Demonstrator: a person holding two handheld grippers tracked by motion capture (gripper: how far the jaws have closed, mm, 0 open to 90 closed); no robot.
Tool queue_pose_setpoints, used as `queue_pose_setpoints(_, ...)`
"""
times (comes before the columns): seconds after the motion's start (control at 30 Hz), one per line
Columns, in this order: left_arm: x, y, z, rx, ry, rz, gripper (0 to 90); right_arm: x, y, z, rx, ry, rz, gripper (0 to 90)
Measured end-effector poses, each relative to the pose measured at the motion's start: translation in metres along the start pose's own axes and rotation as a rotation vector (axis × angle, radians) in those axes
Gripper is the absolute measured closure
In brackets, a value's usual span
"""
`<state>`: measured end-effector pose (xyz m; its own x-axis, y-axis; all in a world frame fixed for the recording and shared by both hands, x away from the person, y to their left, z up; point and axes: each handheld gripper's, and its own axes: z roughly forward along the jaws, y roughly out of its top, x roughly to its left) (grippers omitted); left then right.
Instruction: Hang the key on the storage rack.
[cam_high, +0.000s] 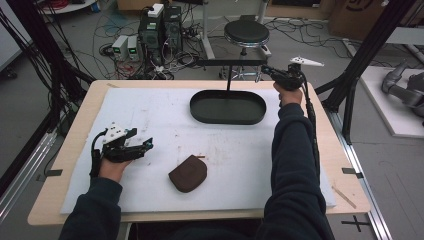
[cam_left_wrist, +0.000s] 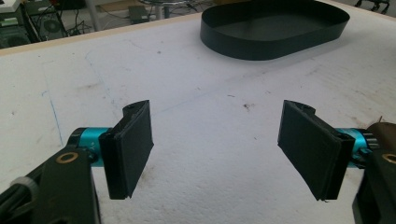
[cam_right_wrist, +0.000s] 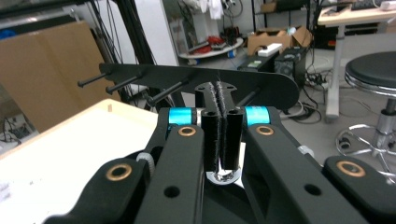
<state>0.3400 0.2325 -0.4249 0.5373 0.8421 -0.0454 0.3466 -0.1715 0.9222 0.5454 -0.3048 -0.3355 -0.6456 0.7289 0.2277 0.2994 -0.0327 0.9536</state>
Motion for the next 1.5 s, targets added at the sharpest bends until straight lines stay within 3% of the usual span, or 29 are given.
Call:
queue_pose_setpoints(0.1,0.000,0.000,0.000,-0.002,0.002,-0.003,26.1,-0.007,-0.002,0.000,-0.050,0.020,0.020,90.0)
queue_pose_setpoints(0.33,0.000,0.000,0.000,0.002,0.003,-0.004,26.2,-0.015,-0.004,-0.001,-0.062,0.040,0.028,90.0)
queue_pose_setpoints(0.6,-0.001,0.000,0.001,0.006,0.001,-0.005,26.2,-0.021,-0.007,0.003,-0.095,0.015,0.048,89.4)
queue_pose_setpoints(0.63,-0.001,0.000,0.001,0.006,0.001,-0.006,26.2,-0.021,-0.008,0.004,-0.098,-0.002,0.056,87.3)
queue_pose_setpoints(0.7,-0.001,0.000,0.001,0.005,0.004,-0.005,26.2,-0.021,-0.008,0.004,-0.124,-0.033,0.103,73.3)
queue_pose_setpoints(0.8,-0.001,0.000,0.000,0.004,0.005,-0.004,26.3,-0.021,-0.007,0.001,-0.128,-0.057,0.118,70.5)
queue_pose_setpoints(1.0,-0.001,0.000,-0.001,-0.006,0.001,-0.009,26.3,-0.016,0.007,-0.025,-0.068,-0.088,0.076,56.5)
queue_pose_setpoints(1.03,0.000,0.001,-0.001,-0.011,-0.001,-0.021,26.5,-0.010,0.013,-0.035,0.006,-0.127,0.050,47.8)
queue_pose_setpoints(1.13,0.002,0.001,-0.003,-0.029,-0.004,-0.041,26.4,0.004,0.018,-0.050,0.145,-0.173,-0.057,38.4)
queue_pose_setpoints(1.2,0.003,0.002,-0.004,-0.037,0.000,-0.047,26.4,0.016,0.015,-0.061,0.172,-0.214,-0.141,36.0)
queue_pose_setpoints(1.23,0.003,0.002,-0.005,-0.040,-0.001,-0.052,26.4,0.019,0.014,-0.066,0.184,-0.220,-0.158,33.9)
queue_pose_setpoints(1.3,0.004,0.003,-0.005,-0.041,-0.001,-0.055,26.0,0.025,0.011,-0.077,0.239,-0.238,-0.169,29.2)
queue_pose_setpoints(1.4,0.003,0.005,-0.005,-0.046,0.002,-0.068,25.1,0.033,0.005,-0.090,0.238,-0.234,-0.189,25.6)
queue_pose_setpoints(1.43,0.003,0.007,-0.005,-0.059,0.000,-0.081,23.7,0.041,-0.005,-0.100,0.272,-0.241,-0.195,20.2)
queue_pose_setpoints(1.5,0.003,0.008,-0.005,-0.065,0.000,-0.078,23.1,0.050,-0.019,-0.108,0.301,-0.256,-0.208,20.0)
